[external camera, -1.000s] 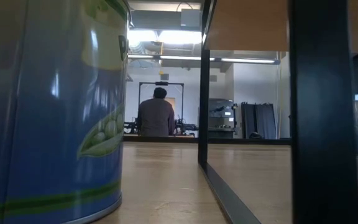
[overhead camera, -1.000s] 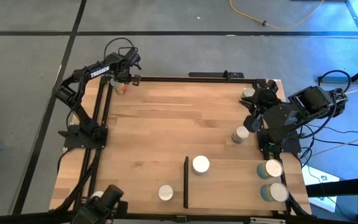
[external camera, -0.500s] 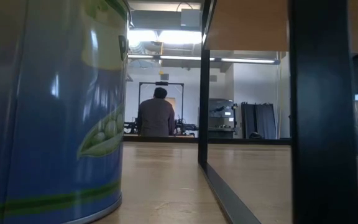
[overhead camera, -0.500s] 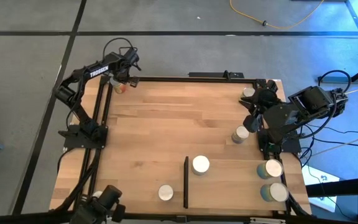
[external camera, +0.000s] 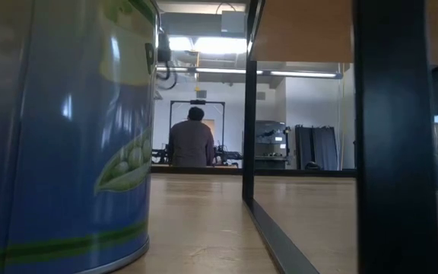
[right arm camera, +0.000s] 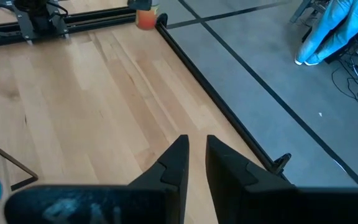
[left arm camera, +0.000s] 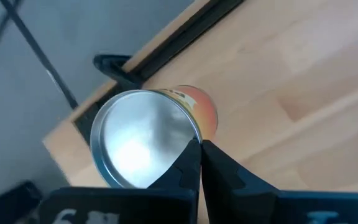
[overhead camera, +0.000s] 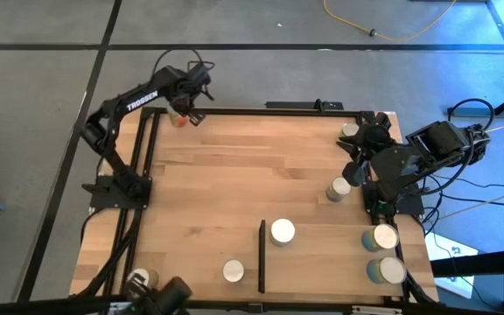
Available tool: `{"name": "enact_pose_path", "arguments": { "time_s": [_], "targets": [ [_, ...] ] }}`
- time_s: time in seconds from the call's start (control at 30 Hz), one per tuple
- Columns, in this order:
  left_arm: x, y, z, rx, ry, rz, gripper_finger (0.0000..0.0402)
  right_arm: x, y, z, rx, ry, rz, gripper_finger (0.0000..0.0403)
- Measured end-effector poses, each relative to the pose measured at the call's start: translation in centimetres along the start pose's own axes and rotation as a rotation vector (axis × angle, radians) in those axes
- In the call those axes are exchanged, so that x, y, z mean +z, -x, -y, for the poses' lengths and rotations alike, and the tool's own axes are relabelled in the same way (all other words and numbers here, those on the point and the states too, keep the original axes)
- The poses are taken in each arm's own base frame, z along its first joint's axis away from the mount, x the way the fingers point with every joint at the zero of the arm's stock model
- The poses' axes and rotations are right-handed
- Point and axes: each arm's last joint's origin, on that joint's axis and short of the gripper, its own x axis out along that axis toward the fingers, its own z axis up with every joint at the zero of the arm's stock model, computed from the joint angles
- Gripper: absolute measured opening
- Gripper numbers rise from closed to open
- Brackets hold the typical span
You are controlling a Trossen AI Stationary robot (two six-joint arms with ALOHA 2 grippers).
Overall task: Pick and place cans onto a shelf
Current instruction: Put the canned pineapple on the shelf
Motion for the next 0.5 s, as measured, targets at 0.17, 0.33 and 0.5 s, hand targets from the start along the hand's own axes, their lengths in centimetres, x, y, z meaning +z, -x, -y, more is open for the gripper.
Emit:
{"name": "enact_pose_path", "arguments": {
  "time_s": [0.17,0.33,0.5],
  "targets": [
    [0.3,5.5,2.4,-0.006,-0.145,0.105,0.0,0.0,0.0,0.0,0.0,-0.001,0.0,0.0057],
    [-0.8,11.4,5.2,-0.054,-0.263,0.229,0.0,0.0,0.0,0.0,0.0,-0.001,0.0,0.0057],
    [-2.7,16.3,8.0,-0.123,-0.317,0.377,0.0,0.0,0.0,0.0,0.0,0.001,-0.001,0.0057]
  ]
}}
